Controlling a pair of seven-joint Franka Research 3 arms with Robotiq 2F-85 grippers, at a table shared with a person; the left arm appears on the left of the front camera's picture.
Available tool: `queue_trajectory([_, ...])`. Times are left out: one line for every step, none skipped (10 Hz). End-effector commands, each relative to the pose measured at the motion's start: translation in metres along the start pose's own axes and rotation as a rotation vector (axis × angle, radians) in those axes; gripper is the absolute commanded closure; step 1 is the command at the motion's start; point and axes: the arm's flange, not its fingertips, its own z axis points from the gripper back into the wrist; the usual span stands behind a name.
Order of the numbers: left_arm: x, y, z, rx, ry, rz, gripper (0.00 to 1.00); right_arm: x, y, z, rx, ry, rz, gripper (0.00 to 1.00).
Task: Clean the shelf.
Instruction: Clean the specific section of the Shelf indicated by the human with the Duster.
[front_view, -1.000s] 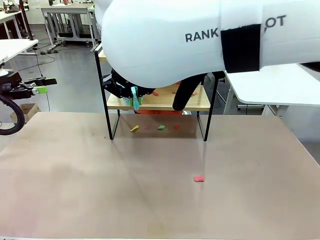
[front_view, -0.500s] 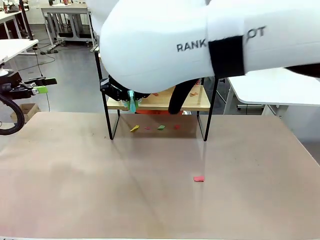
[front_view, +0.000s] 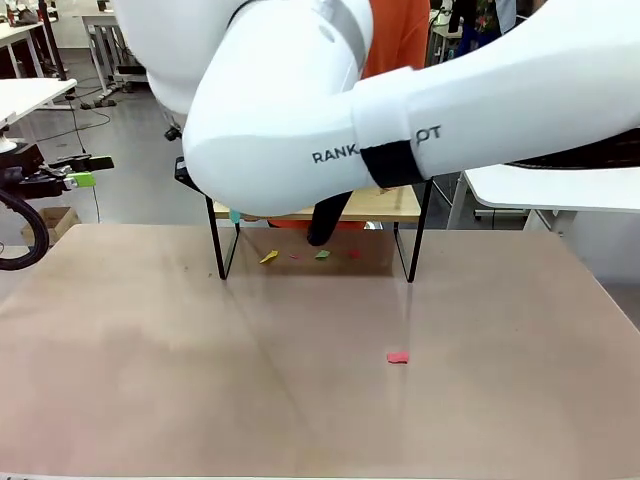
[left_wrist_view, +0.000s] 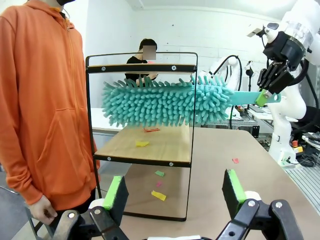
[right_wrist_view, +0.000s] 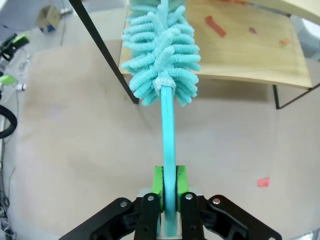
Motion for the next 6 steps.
queue_trajectory([0.003, -0.003, -0.001, 0.002, 0.01, -0.006, 0.0, 0.008, 0.023, -0.012, 0.028, -0.053, -0.034, 0.87])
queue_trajectory([0.003, -0.003, -0.001, 0.002, 0.01, -0.006, 0.0, 0.01, 0.027, -0.019, 0.036, -0.053, -0.036, 0.87])
queue_trajectory([0.003, -0.003, -0.001, 0.002, 0.01, -0.006, 0.0, 0.012, 0.029, -0.025, 0.043, -0.057, -0.047, 0.87])
queue_trajectory([0.003, -0.003, -0.001, 0.002, 0.01, -0.006, 0.0, 0.013, 0.029, -0.032, 0.049, -0.061, -0.058, 0.87])
queue_trajectory([0.003, -0.003, -0.001, 0.002, 0.01, -0.006, 0.0, 0.014, 0.029, -0.04, 0.061, -0.053, -0.07, 0.87])
queue_trajectory([0.003, -0.003, -0.001, 0.002, 0.01, -0.006, 0.0, 0.012, 0.03, -0.049, 0.071, -0.035, -0.072, 0.87])
